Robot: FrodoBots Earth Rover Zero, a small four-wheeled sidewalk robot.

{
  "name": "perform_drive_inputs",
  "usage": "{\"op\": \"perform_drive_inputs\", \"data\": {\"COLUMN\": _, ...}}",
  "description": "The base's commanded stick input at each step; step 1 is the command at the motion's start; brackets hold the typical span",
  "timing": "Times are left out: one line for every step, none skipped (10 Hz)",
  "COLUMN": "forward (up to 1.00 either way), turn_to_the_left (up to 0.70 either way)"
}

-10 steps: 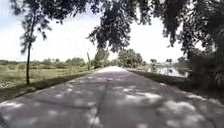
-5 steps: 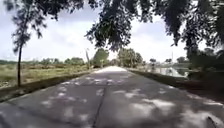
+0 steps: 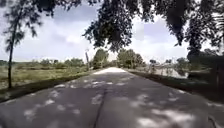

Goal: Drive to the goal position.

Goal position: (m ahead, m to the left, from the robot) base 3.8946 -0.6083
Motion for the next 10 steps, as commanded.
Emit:
{"op": "perform_drive_inputs", "data": {"forward": 0.70, "turn_to_the_left": 0.00}}
{"op": "perform_drive_inputs", "data": {"forward": 0.70, "turn_to_the_left": 0.00}}
{"op": "perform_drive_inputs", "data": {"forward": 0.70, "turn_to_the_left": 0.00}}
{"op": "perform_drive_inputs", "data": {"forward": 0.70, "turn_to_the_left": 0.00}}
{"op": "perform_drive_inputs", "data": {"forward": 0.70, "turn_to_the_left": 0.00}}
{"op": "perform_drive_inputs", "data": {"forward": 0.70, "turn_to_the_left": 0.00}}
{"op": "perform_drive_inputs", "data": {"forward": 0.70, "turn_to_the_left": 0.00}}
{"op": "perform_drive_inputs", "data": {"forward": 0.70, "turn_to_the_left": 0.00}}
{"op": "perform_drive_inputs", "data": {"forward": 0.70, "turn_to_the_left": 0.00}}
{"op": "perform_drive_inputs", "data": {"forward": 0.70, "turn_to_the_left": 0.00}}
